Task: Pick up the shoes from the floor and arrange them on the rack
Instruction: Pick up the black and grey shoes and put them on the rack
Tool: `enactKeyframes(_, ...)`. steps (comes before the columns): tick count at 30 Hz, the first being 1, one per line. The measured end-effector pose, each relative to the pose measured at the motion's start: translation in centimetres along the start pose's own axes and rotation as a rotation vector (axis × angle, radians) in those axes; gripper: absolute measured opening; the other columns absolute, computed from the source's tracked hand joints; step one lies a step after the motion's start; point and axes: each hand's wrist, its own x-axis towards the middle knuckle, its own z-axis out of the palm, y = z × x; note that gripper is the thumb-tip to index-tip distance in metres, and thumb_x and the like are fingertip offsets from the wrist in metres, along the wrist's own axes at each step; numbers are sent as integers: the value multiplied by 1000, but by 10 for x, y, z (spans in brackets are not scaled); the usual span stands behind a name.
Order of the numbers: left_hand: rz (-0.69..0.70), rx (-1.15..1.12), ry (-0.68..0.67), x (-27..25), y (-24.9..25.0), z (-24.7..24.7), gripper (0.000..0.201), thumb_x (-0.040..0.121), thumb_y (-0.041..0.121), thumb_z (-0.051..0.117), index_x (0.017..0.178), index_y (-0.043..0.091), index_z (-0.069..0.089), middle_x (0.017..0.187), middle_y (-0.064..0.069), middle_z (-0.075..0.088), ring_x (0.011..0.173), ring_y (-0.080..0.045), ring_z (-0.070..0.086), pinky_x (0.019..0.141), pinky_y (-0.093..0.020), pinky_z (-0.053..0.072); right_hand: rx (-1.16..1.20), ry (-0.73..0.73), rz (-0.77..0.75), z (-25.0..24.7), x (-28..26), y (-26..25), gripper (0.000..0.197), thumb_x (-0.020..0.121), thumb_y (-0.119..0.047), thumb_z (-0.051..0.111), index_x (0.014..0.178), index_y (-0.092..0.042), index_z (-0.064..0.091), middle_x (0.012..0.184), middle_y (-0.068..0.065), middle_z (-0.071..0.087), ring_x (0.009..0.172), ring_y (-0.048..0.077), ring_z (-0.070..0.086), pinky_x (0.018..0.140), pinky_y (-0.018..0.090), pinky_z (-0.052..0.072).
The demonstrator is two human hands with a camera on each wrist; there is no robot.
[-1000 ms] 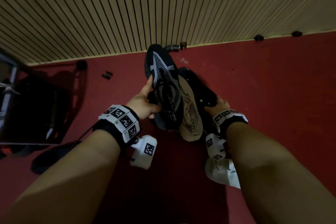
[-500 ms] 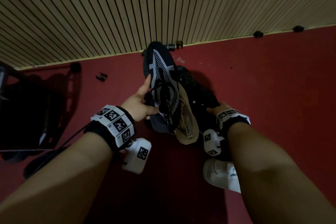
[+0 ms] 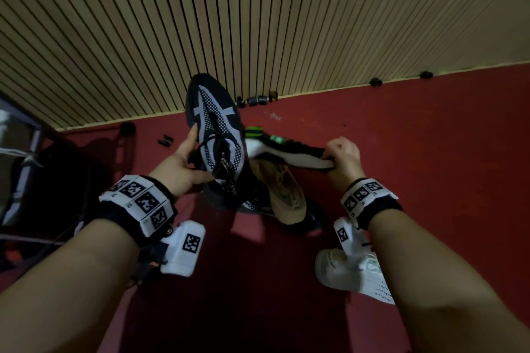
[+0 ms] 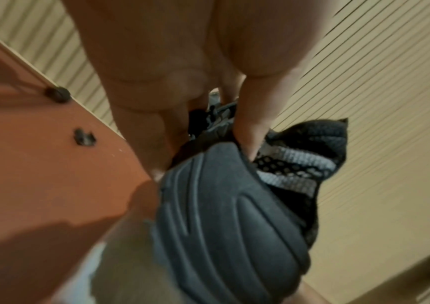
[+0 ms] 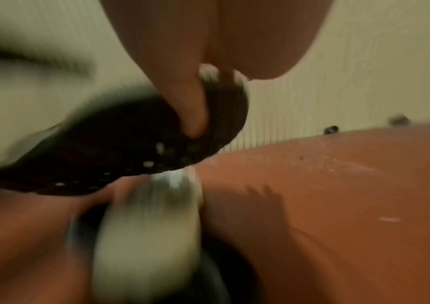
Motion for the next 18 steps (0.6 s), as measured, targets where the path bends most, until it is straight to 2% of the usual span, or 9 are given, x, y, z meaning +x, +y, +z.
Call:
enactKeyframes(1,2,-10,3,-6,0,-2,106,75,-15,64,147,38,8,137,8,42,124,-8,39,106,-34,36,-17,-6,-4,8,-9,-3,24,74,-5,54,93,-4,68,129,17,50,133,45,31,112,47,16)
enactKeyframes(3,1,-16,-2,-18,-1,-5,105,76,-18,61,148,36,8,136,9,40,123,-6,37,102,-30,37,-47,-149,107,22,-32,-9,29,90,-16,55,117,-16,64,154,5,23,146,33,2,117,39,0)
enactKeyframes(5,-4,8,-13,-30,-5,-8,104,77,-19,59,148,34,7,133,10,39,120,-5,38,96,-26,37,-26,-326,285,37,-50,-11,49,94,-32,50,142,-34,37,159,-5,0,146,25,-8,117,34,1)
enactKeyframes(7,-26,20,-20,-41,-11,-12,104,76,-20,59,148,36,7,131,8,42,118,-7,40,94,-26,38,-75,-470,290,49,-54,-12,55,94,-26,49,142,-45,30,158,-4,-13,145,30,-12,119,40,4)
enactKeyframes(9,-55,36,-18,-47,-17,-16,105,76,-19,60,147,38,7,131,8,43,118,-9,41,95,-29,39,-162,-528,276,55,-51,-14,58,92,-15,51,141,-43,35,158,0,-16,145,32,-14,119,43,8)
enactKeyframes(11,-66,79,-21,-50,-19,-19,105,76,-16,61,147,38,7,136,11,38,121,-5,36,98,-28,37,-139,-526,281,53,-53,-26,57,92,-12,52,142,-36,37,158,4,-14,145,29,-16,120,40,9)
enactKeyframes(14,-65,98,-18,-54,-17,-18,104,77,-16,61,148,37,7,133,15,33,121,-2,32,98,-26,35,-103,-458,285,52,-57,-39,53,92,-18,52,141,-30,38,159,7,-10,145,31,-13,119,43,11)
enactKeyframes(16,-64,107,-21,-55,-16,-17,103,77,-16,61,147,39,8,134,15,33,121,-3,32,98,-26,35,-184,-436,260,53,-63,-48,60,87,-29,59,142,-29,35,158,8,-5,145,33,-5,116,46,15)
enactKeyframes(18,-60,125,-27,-56,-18,-18,103,77,-15,61,147,39,8,142,12,31,124,-4,30,101,-27,35,-373,-417,77,61,-67,-56,75,81,-41,65,145,-29,27,156,11,7,141,33,11,112,45,19)
